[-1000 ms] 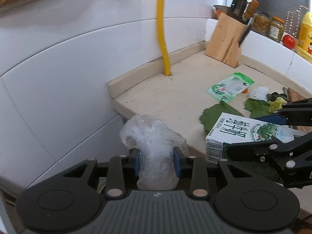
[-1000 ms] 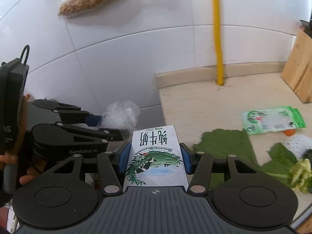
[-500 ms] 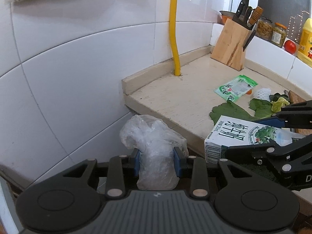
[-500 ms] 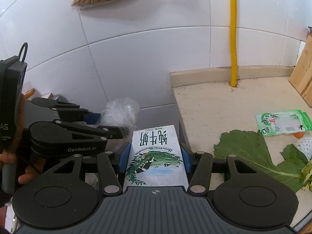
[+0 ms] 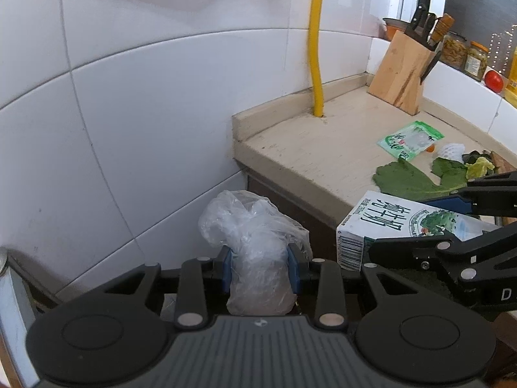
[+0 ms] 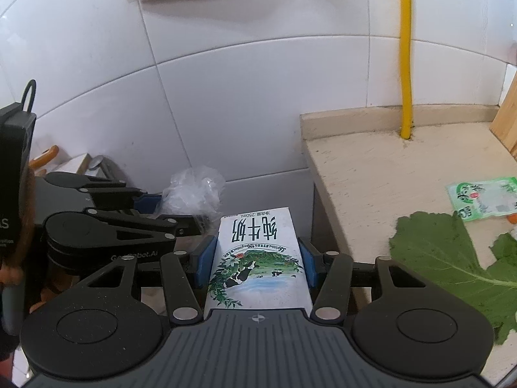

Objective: Collect trash
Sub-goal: 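Carry the plastic bag and milk carton down toward the trash bin, then lower the plastic bag and milk carton into the trash bin with both tools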

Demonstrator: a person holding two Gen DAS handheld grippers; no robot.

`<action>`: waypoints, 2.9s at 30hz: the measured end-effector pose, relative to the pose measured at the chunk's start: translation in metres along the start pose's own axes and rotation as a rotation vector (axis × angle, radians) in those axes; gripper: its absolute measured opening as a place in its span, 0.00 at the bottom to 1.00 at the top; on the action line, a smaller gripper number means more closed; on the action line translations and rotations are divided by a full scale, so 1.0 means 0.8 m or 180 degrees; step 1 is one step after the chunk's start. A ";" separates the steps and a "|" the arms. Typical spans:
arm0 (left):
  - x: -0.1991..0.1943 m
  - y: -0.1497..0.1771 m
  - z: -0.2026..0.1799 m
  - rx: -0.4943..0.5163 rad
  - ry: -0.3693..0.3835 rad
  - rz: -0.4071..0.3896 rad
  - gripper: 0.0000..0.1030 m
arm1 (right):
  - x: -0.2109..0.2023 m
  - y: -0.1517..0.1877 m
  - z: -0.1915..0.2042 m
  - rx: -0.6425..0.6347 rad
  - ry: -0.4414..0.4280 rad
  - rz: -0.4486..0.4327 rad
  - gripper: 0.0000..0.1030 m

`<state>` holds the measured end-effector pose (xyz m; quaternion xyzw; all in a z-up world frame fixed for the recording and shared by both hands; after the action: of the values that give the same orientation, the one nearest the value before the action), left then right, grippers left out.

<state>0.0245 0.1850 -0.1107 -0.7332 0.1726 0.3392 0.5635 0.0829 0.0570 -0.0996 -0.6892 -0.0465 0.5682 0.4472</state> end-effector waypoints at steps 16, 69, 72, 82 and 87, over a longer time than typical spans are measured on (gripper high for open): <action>0.024 0.016 0.035 -0.0239 -0.0063 0.0088 0.28 | 0.047 0.007 0.014 0.0086 0.0030 0.0163 0.58; 0.075 0.040 0.059 -0.0444 -0.0235 0.0528 0.28 | 0.124 0.027 0.003 0.0402 0.0057 0.0554 0.59; 0.080 0.041 0.061 -0.0467 -0.0253 0.0570 0.28 | 0.136 0.029 0.002 0.0424 0.0066 0.0587 0.59; 0.104 0.041 0.064 -0.0485 -0.0305 0.0728 0.30 | 0.181 0.036 -0.011 0.0561 0.0118 0.0731 0.59; 0.111 0.039 0.066 -0.0457 -0.0353 0.0758 0.32 | 0.195 0.039 -0.017 0.0619 0.0149 0.0776 0.59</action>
<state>0.0519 0.2369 -0.2012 -0.7261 0.2023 0.4550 0.4741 0.1348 0.1201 -0.2369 -0.6562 0.1031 0.6039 0.4405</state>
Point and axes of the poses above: each gripper's, at about its wrist camera, not at the fingertips, and x roughly the way its jaws point, z to its left, y to its underside, the point moved 10 cm from there along x, roughly the way its jaws point, and after that the axes turned 5 degrees about -x, right-handed, at the moved point
